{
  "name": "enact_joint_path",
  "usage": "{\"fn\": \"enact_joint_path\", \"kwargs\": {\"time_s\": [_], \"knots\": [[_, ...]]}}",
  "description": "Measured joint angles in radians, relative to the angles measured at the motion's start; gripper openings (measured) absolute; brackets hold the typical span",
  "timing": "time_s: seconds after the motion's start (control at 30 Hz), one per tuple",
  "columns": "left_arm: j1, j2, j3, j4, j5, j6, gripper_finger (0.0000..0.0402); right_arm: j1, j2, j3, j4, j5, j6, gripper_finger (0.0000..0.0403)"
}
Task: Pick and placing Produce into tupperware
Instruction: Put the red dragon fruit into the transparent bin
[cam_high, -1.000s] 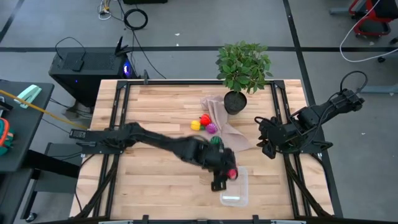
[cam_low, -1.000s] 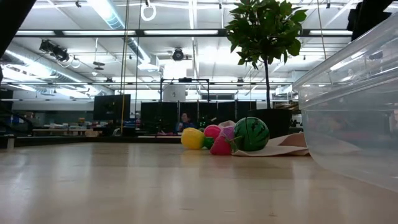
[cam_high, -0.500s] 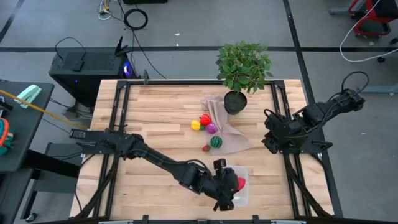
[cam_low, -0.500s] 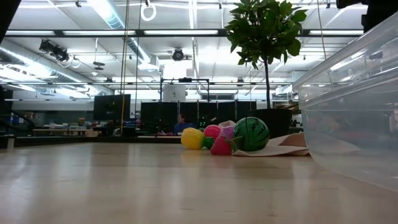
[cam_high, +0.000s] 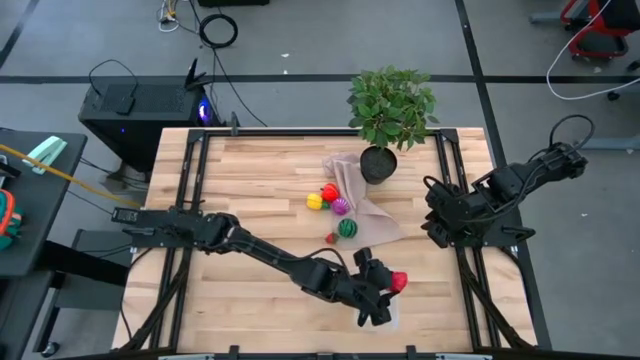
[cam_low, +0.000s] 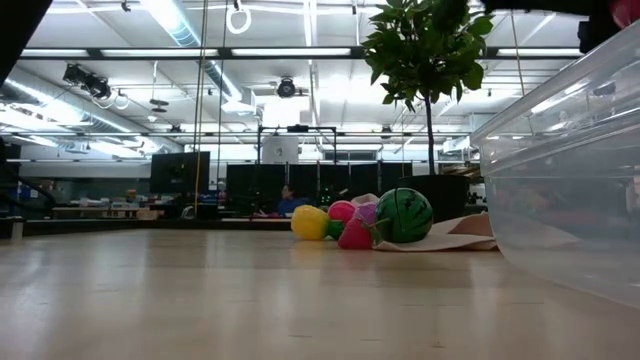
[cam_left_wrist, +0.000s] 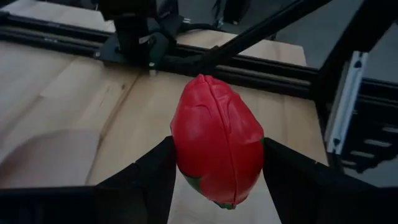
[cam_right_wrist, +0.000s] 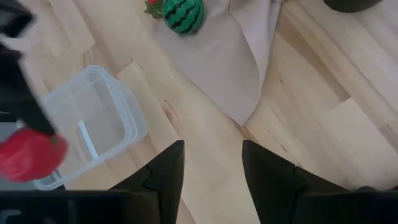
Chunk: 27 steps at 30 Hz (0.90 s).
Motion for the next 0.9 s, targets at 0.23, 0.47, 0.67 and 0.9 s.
{"fn": "enact_joint_path", "kwargs": {"time_s": [0.23, 0.47, 0.67, 0.9], "knots": [[0.0, -0.012, -0.062, 0.083, -0.085, -0.022, 0.0217, 0.0, -0.009, 0.0, -0.001, 0.031, -0.083, 0.0167], [-0.015, -0.018, -0.064, 0.118, -0.108, -0.01, 0.0219, 0.0, -0.014, 0.0, -0.001, 0.037, -0.129, 0.0167], [-0.042, -0.015, -0.065, 0.088, -0.133, -0.019, 0.0213, 0.0, -0.029, 0.0, -0.002, 0.041, -0.141, 0.0167], [-0.093, -0.015, -0.065, 0.083, -0.274, -0.066, 0.0218, 0.0, -0.035, 0.0, -0.001, 0.05, -0.147, 0.0167]]}}
